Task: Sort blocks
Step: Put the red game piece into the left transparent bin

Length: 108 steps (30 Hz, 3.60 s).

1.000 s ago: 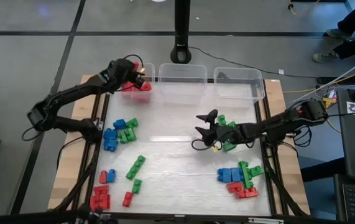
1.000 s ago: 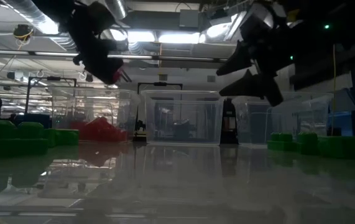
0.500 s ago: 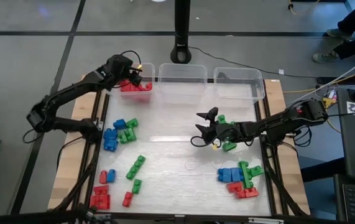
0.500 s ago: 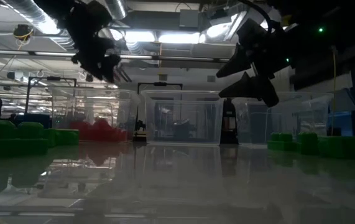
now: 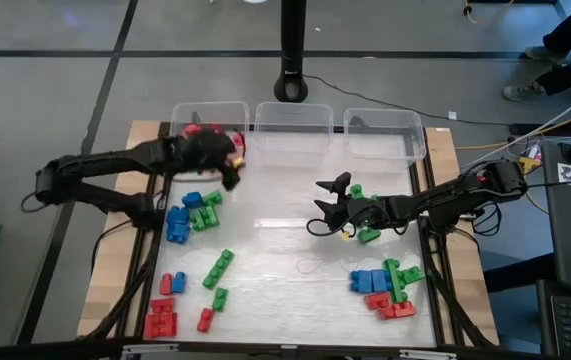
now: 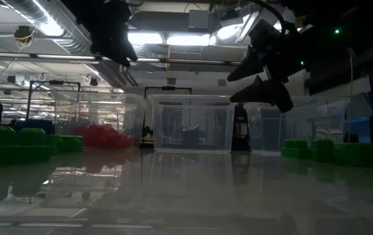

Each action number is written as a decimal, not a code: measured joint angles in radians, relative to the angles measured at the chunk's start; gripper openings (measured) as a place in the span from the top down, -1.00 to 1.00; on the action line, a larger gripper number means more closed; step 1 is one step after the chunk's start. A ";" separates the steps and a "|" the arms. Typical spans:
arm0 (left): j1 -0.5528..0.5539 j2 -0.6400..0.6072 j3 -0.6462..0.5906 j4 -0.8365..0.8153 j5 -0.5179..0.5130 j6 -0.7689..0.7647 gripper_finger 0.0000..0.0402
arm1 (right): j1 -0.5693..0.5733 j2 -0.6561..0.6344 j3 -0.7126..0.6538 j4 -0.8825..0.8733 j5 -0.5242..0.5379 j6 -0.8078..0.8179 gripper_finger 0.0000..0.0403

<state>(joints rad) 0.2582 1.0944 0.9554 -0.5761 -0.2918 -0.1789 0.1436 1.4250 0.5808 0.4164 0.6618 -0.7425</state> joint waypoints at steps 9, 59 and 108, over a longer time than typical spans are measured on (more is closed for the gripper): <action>-0.361 0.038 -0.001 -0.115 -0.001 -0.269 -0.19 | 0.000 0.000 0.001 -0.003 0.000 0.000 -0.52; -1.197 0.565 0.074 0.070 0.160 -1.650 -0.19 | 0.000 0.000 0.001 -0.196 -0.299 0.252 -0.52; -1.225 0.542 0.165 -0.280 0.289 -1.868 -0.19 | 0.000 0.000 0.000 -0.180 -0.308 0.251 -0.52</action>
<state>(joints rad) -0.9663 1.6369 1.1202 -0.8558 -0.0029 -2.0468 0.1438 1.4246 0.5812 0.2367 0.3538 -0.4915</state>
